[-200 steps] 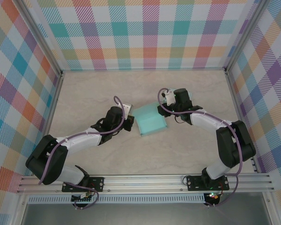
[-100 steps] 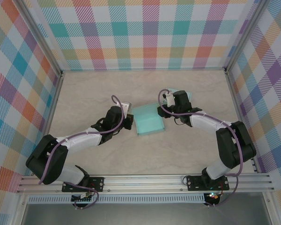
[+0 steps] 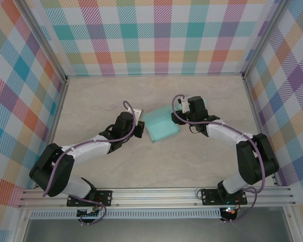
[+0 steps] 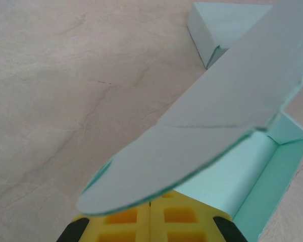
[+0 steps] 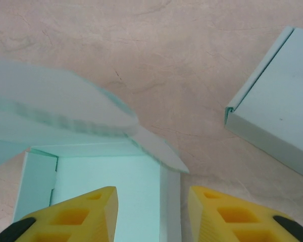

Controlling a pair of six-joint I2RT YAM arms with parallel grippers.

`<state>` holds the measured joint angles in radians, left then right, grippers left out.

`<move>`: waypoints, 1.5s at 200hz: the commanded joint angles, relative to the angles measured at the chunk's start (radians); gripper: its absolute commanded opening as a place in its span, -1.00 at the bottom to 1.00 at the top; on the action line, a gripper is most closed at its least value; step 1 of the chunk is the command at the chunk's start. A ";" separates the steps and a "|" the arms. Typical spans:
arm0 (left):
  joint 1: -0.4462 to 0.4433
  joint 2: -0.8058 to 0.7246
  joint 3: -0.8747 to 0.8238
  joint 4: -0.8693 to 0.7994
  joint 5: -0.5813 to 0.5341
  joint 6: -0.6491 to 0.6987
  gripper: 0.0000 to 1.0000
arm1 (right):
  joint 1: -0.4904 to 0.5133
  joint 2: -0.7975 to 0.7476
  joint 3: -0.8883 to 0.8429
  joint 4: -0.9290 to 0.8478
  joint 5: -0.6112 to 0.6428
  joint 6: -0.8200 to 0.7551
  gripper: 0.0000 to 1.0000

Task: Fold the paper box

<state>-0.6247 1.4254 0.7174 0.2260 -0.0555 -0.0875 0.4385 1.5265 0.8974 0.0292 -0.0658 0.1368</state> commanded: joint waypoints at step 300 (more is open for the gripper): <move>-0.143 0.220 0.212 -0.033 -0.231 -0.395 -1.00 | 0.214 0.069 -0.006 0.147 0.289 0.030 -0.84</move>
<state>-0.7231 1.6146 0.8951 0.1665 -0.3103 -0.4023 0.5907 1.6165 0.9279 0.1165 0.2752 0.1661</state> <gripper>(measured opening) 0.050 0.087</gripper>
